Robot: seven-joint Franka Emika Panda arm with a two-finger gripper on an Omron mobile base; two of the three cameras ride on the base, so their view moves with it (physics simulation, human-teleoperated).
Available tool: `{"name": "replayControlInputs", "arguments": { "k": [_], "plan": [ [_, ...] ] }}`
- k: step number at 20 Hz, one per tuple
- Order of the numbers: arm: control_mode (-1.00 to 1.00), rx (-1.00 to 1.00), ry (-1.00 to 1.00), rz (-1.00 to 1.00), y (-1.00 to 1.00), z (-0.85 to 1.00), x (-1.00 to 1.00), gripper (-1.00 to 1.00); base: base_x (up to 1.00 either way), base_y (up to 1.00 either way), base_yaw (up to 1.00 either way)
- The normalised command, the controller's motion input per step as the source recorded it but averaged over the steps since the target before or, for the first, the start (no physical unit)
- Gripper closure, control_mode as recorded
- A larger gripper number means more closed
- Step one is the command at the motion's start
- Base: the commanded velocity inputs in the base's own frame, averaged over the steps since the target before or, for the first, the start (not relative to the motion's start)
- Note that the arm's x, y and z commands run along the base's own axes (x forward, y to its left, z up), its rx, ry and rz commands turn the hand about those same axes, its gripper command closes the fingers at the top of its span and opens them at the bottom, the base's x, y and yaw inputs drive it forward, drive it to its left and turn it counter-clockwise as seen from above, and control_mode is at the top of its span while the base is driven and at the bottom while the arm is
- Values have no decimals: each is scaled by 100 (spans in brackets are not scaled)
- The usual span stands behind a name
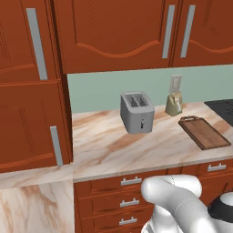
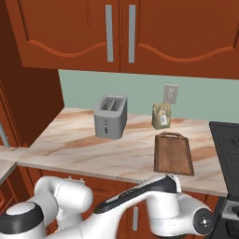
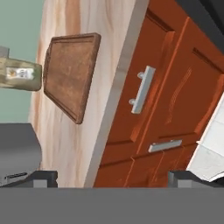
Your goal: Open the drawer on the right and place the cutting tools on the cutting board.
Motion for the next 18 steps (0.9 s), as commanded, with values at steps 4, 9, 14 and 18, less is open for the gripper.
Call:
{"name": "replayControlInputs", "arguments": {
  "k": [4, 9, 14, 18],
  "plan": [
    [-100, 23, -18, -10, -1, -53, 0, -100, 0, 0, 0],
    [-100, 16, -18, -4, 0, -32, 0, -100, 0, 0, 0],
    [-100, 13, -14, 0, 0, -20, 0, -100, 0, 0, 0],
    [-100, 4, -14, 0, 1, -21, 4, -100, 0, 0, 0]
  ]
}}
